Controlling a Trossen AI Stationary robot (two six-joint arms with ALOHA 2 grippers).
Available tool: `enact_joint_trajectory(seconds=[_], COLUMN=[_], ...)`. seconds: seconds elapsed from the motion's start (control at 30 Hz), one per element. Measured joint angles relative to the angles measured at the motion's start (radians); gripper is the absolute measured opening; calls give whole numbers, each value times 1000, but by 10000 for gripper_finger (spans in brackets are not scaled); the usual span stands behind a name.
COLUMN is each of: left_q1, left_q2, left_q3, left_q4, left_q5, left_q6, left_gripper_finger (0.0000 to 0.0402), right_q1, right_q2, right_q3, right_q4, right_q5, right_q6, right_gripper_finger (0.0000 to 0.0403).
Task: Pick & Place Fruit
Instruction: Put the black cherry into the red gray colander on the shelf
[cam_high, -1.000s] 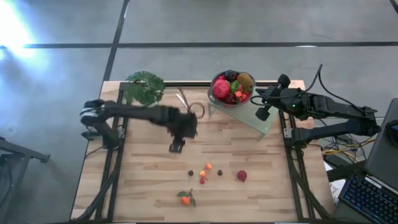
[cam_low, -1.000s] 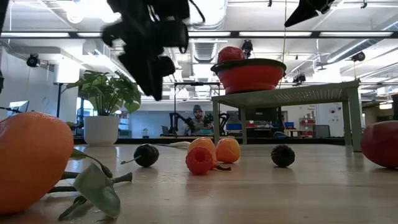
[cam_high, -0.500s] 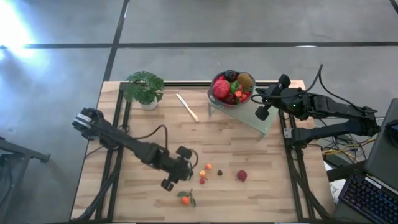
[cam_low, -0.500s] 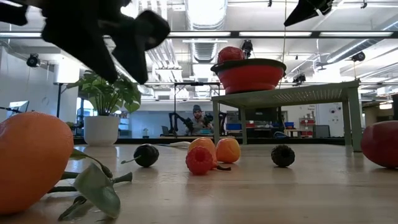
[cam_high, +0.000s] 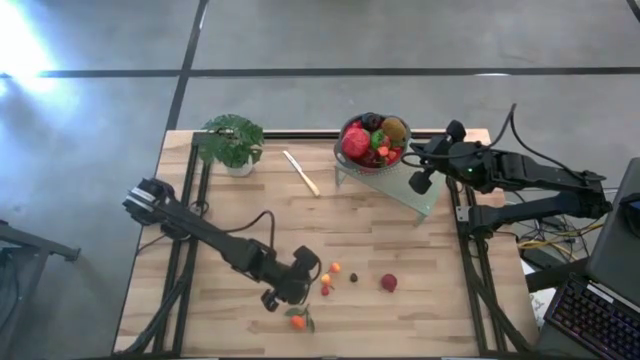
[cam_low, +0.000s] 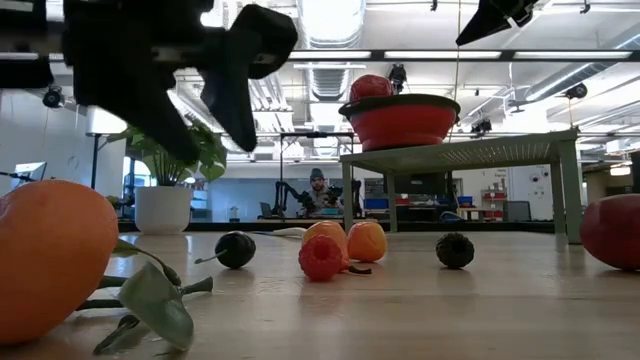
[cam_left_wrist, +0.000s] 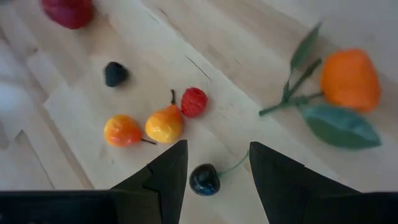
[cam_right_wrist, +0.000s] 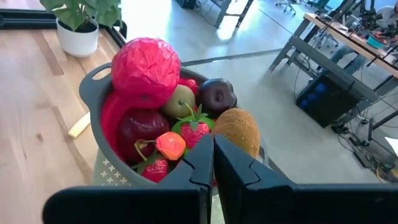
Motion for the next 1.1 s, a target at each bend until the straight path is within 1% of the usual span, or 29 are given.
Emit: enact_joint_trajectory(seconds=[0.1,0.17,0.43,0.67,0.97,1.1], left_q1=[0,0,0,0,1,2], left_q2=[24,38,71,133,159,167], left_q3=[0,0,0,0,0,2], left_q4=[1,0,-4,-6,4,8], left_q5=[11,14,25,37,29,26], left_q6=[78,104,133,181,227,276], left_gripper_finger=[178,178,177,155,133,128], right_q1=[0,0,0,0,0,0], right_q2=[6,8,10,10,10,10], right_q3=[0,0,-7,-8,-8,-8], right_q4=[-1,0,1,1,1,1], right_q5=[0,0,0,0,0,0], right_q6=[-1,-1,-5,-3,-3,-1], right_gripper_finger=[8,8,8,8,8,8])
